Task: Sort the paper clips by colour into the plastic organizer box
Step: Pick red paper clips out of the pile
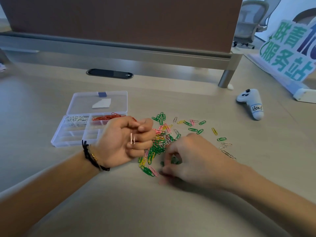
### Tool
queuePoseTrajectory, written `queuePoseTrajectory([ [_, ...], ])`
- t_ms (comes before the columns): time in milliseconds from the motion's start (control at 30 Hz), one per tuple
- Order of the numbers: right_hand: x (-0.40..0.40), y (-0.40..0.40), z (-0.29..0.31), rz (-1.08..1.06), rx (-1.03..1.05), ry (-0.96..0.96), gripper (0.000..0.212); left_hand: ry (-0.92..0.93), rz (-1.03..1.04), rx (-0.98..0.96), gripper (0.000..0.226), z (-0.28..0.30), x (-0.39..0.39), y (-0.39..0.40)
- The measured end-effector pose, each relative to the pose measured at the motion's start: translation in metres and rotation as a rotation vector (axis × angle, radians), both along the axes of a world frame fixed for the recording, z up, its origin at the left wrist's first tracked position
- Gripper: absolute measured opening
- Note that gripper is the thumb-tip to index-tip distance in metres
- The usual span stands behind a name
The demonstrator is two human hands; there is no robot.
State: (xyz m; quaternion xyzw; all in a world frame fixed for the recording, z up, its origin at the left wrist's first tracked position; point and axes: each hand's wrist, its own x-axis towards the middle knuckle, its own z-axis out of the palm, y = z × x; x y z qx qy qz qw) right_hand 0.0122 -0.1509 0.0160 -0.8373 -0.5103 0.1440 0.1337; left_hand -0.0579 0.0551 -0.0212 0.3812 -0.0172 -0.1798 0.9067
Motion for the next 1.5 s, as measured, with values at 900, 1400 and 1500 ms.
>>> queuePoseTrajectory([
  [900,0.054,0.01,-0.019,-0.297,0.532,1.666,0.009,0.365,0.198,0.034,0.042,0.02,0.017,-0.011],
  [1400,0.065,0.03,-0.014,-0.099,0.446,0.47,0.006,0.335,0.173,0.076,0.047,0.021,0.029,-0.009],
  [1500,0.064,0.034,-0.015,0.124,0.359,-0.009,0.008,0.382,0.194,0.057,0.051,0.02,0.03,-0.008],
])
